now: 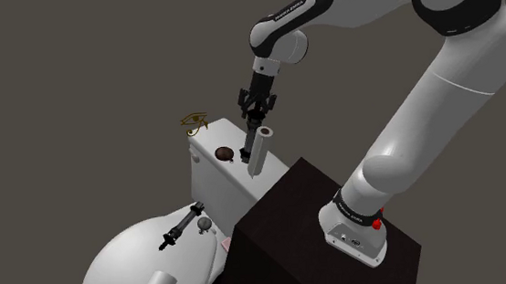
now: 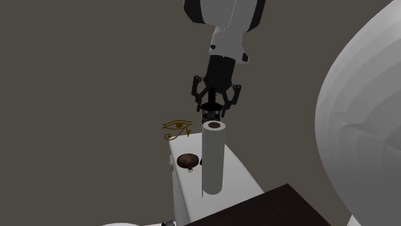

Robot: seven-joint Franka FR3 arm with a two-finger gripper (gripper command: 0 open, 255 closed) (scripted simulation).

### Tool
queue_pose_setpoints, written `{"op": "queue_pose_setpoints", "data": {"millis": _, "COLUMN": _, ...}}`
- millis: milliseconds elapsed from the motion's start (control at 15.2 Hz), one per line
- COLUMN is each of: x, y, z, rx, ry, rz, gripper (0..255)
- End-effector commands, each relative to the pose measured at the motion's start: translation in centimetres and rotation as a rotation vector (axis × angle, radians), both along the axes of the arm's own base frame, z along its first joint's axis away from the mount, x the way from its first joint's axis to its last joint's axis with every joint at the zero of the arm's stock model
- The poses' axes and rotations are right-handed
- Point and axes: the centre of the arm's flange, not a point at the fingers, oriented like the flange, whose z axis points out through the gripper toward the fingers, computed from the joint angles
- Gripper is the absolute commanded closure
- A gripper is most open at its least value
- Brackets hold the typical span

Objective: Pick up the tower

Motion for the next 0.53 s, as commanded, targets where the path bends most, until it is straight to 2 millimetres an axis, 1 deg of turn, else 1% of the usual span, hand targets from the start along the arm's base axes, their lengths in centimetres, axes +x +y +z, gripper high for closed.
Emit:
{"op": "queue_pose_setpoints", "data": {"millis": 0, "x": -0.1, "y": 0.0, "z": 0.4, "rx": 0.000, "ry": 0.003, "rz": 0.000, "gripper": 255}}
{"op": "queue_pose_setpoints", "data": {"millis": 462, "x": -0.1, "y": 0.0, "z": 4.1, "rx": 0.000, "ry": 0.003, "rz": 0.000, "gripper": 255}}
